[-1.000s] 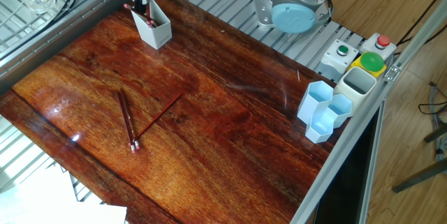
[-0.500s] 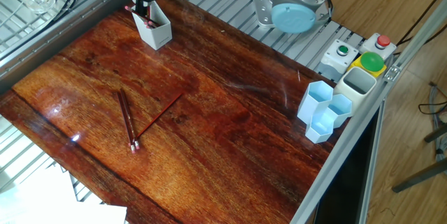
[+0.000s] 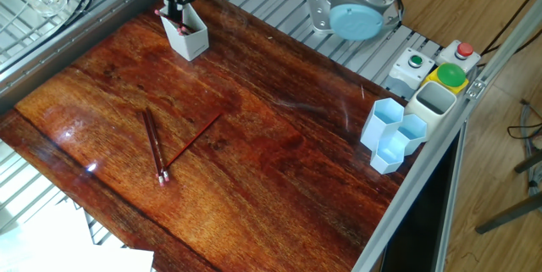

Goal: Put the pen into the pen holder

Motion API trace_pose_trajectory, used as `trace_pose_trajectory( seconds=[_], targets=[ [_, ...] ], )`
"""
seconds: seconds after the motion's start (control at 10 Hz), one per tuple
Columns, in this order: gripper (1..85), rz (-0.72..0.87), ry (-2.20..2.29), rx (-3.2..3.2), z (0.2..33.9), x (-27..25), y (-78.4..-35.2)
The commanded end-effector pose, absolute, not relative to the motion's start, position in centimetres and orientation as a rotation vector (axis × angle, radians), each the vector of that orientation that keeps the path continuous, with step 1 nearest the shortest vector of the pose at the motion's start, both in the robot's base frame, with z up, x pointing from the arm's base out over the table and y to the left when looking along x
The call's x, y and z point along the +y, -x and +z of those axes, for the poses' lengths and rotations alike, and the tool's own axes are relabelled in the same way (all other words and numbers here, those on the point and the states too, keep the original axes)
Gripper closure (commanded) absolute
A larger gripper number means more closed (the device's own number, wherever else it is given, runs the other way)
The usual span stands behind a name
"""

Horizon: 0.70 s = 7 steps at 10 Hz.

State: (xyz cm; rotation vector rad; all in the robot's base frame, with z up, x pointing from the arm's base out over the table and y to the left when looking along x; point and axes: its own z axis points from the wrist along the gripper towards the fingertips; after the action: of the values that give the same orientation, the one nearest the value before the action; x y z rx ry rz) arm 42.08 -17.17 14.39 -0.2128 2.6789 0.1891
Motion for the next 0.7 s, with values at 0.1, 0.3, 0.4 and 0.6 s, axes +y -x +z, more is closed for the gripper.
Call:
trace_pose_trajectory(
  seconds=[0.1,0.3,0.4,0.6],
  targets=[
    [59.7,0.182,0.244,2.751,14.2,-17.4,-40.3],
    [59.7,0.159,0.233,2.788,14.3,-17.8,-39.4],
    [61.0,0.136,0.213,2.820,14.6,-18.1,-38.7],
    [63.3,0.108,0.161,2.900,15.9,-18.1,-36.8]
  ],
)
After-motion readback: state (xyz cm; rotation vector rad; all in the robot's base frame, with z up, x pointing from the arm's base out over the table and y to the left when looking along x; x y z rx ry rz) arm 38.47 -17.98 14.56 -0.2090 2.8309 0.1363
